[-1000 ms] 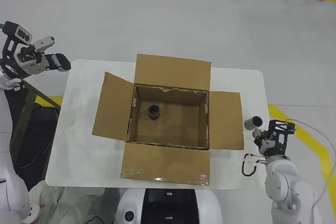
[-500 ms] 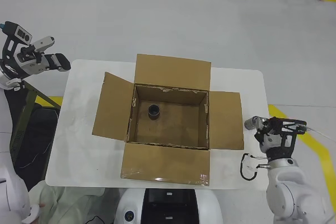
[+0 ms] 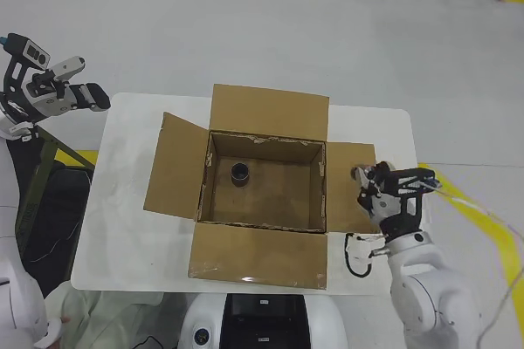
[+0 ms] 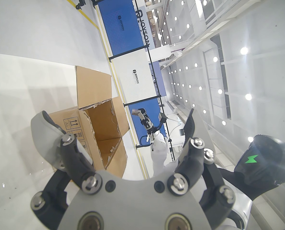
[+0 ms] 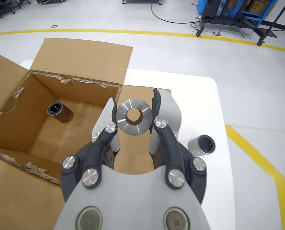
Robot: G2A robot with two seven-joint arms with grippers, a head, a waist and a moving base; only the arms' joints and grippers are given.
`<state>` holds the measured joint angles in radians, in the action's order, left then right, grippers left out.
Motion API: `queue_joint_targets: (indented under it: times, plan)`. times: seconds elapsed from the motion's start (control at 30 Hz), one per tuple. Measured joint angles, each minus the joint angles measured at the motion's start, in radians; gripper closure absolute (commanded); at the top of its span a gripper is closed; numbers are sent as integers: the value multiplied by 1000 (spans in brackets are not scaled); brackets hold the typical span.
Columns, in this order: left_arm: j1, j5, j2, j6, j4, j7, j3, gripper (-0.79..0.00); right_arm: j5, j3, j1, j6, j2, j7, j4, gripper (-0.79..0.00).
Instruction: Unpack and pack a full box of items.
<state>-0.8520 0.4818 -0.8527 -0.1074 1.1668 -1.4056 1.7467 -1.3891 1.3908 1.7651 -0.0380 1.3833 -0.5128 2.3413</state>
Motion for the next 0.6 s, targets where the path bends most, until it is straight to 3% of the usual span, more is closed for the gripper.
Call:
queue_joint_targets:
  times: [0.6]
  plan:
    - [0, 0, 0, 0, 0, 0, 0, -785, -87, -305, -255, -42, 27, -85, -238, 0]
